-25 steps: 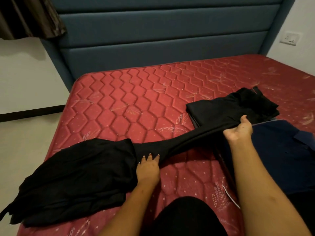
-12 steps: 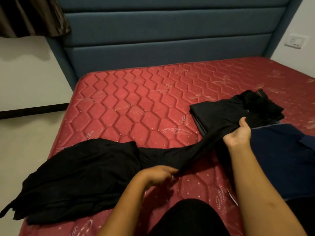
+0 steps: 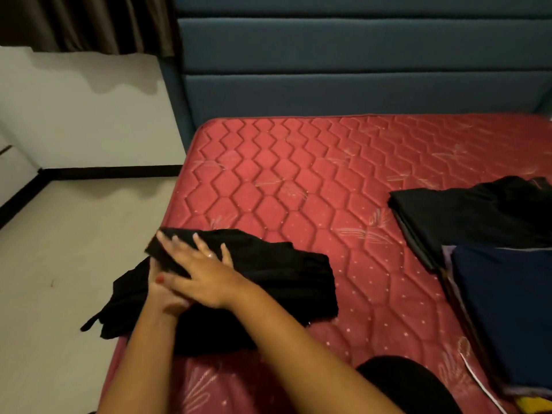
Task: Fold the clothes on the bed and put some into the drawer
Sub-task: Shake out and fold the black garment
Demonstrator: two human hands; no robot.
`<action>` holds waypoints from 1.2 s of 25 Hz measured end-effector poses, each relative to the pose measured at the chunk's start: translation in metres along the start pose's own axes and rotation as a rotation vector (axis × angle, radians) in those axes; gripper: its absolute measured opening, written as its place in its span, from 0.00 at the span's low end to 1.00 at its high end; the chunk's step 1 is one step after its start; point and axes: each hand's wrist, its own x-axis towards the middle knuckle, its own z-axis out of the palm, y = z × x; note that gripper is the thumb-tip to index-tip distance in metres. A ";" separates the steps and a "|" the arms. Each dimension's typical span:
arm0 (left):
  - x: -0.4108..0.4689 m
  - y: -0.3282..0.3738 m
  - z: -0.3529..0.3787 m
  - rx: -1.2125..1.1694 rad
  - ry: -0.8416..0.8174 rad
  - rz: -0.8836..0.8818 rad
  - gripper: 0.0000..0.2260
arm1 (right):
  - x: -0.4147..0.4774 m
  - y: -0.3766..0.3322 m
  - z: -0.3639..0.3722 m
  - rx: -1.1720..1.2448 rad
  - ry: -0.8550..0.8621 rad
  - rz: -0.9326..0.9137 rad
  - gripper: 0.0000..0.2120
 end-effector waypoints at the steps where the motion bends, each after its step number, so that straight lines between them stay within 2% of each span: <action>1: -0.012 0.015 -0.014 -0.011 0.046 0.050 0.24 | 0.005 0.008 0.021 -0.167 -0.083 -0.008 0.31; 3: -0.031 0.036 -0.027 0.228 0.155 0.003 0.29 | 0.004 0.037 0.044 -0.340 -0.132 0.038 0.31; 5: -0.037 0.051 -0.029 0.397 0.178 -0.003 0.24 | 0.000 0.061 0.052 -0.433 -0.153 0.116 0.30; 7: -0.028 0.060 -0.026 0.799 0.365 0.170 0.28 | -0.003 0.077 0.053 -0.492 -0.182 0.175 0.31; 8: -0.023 0.066 -0.024 0.908 0.424 0.253 0.30 | -0.002 0.080 0.054 -0.512 -0.184 0.180 0.32; 9: -0.020 0.073 -0.022 0.962 0.411 0.314 0.30 | -0.001 0.082 0.054 -0.538 -0.174 0.169 0.34; 10: -0.021 0.084 -0.022 0.988 0.409 0.360 0.29 | 0.000 0.083 0.056 -0.571 -0.151 0.150 0.36; 12: -0.027 0.111 -0.035 0.988 0.512 0.454 0.29 | -0.006 0.089 0.059 -0.640 -0.081 0.117 0.38; 14: -0.035 0.136 -0.059 1.040 0.739 0.479 0.29 | -0.019 0.103 0.057 -0.713 0.041 0.135 0.37; 16: -0.042 0.136 -0.072 1.363 1.011 0.434 0.27 | -0.037 0.115 0.050 -0.739 0.186 0.248 0.39; 17: -0.043 0.126 -0.071 1.566 1.056 0.429 0.27 | -0.047 0.120 0.048 -0.725 0.239 0.314 0.41; 18: -0.041 0.110 -0.066 1.746 0.998 0.459 0.28 | -0.057 0.125 0.046 -0.699 0.262 0.376 0.42; 20: -0.035 0.066 -0.043 2.029 0.648 0.465 0.28 | -0.073 0.132 0.042 -0.663 0.320 0.484 0.41; 22: -0.029 0.017 -0.023 2.253 0.260 0.308 0.30 | -0.081 0.139 0.038 -0.495 0.442 0.585 0.38; 24: -0.029 -0.025 -0.014 2.383 0.061 0.111 0.35 | -0.082 0.142 0.026 -0.223 0.621 0.687 0.35; 26: -0.033 -0.052 -0.015 2.483 0.009 0.056 0.39 | -0.081 0.140 0.009 -0.022 0.838 0.685 0.34; 30: -0.036 -0.060 -0.008 2.539 0.130 0.219 0.37 | -0.093 0.130 -0.034 0.095 1.230 0.557 0.30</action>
